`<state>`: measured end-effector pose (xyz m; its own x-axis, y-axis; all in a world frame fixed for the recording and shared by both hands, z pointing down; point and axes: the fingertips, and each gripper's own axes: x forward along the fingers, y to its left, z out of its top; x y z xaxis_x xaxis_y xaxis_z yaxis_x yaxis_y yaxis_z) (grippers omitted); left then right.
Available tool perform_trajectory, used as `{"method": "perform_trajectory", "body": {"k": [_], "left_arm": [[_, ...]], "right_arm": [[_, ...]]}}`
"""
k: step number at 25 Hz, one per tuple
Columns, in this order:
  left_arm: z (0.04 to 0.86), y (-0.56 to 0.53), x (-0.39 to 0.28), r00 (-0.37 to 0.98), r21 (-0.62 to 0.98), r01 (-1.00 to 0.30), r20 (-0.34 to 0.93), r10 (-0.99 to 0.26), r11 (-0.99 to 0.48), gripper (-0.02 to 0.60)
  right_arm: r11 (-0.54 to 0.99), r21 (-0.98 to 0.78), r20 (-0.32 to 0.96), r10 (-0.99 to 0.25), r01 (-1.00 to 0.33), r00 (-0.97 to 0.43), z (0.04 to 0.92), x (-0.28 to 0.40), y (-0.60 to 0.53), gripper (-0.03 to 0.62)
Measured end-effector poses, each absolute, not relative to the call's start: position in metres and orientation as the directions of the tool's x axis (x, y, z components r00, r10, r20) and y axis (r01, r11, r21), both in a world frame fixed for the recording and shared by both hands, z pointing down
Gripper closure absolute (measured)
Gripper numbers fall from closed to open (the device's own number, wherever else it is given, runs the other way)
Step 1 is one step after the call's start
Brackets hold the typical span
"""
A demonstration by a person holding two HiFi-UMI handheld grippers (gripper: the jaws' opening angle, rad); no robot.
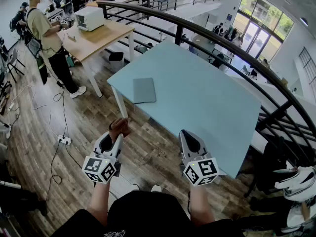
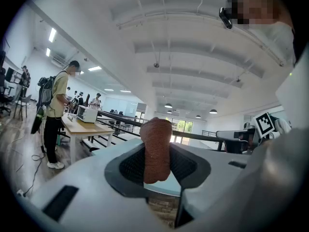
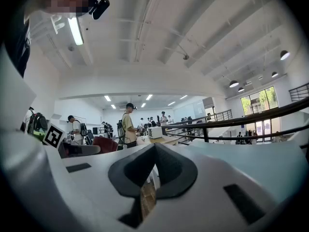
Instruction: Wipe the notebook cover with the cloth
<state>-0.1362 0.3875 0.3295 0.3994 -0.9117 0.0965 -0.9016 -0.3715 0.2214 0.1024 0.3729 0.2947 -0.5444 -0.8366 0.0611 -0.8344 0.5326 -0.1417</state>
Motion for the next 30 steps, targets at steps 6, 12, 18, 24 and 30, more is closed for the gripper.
{"method": "perform_trajectory", "body": {"k": [6, 12, 18, 24, 30], "left_arm": [[0.325, 0.383, -0.128, 0.405, 0.209, -0.900, 0.083, -0.910, -0.382, 0.449], [0.325, 0.390, -0.117, 0.386, 0.202, -0.910, 0.092, -0.918, -0.362, 0.449], [0.328, 0.407, -0.105, 0.364, 0.209, -0.917, 0.086, -0.927, -0.340, 0.449], [0.335, 0.412, -0.103, 0.350, 0.195, -0.926, 0.120, -0.929, -0.324, 0.448], [0.337, 0.394, -0.102, 0.362, 0.195, -0.921, 0.109, -0.926, -0.337, 0.449]], "right_arm": [[0.509, -0.134, 0.065, -0.852, -0.850, -0.520, 0.296, 0.117, 0.372, 0.588], [0.550, -0.189, 0.045, -0.823, -0.813, -0.567, 0.300, 0.126, 0.373, 0.586], [0.566, -0.206, 0.054, -0.808, -0.798, -0.587, 0.311, 0.142, 0.381, 0.586], [0.571, -0.220, 0.060, -0.801, -0.791, -0.595, 0.318, 0.145, 0.382, 0.586], [0.570, -0.217, 0.060, -0.802, -0.792, -0.594, 0.322, 0.141, 0.367, 0.586]]}}
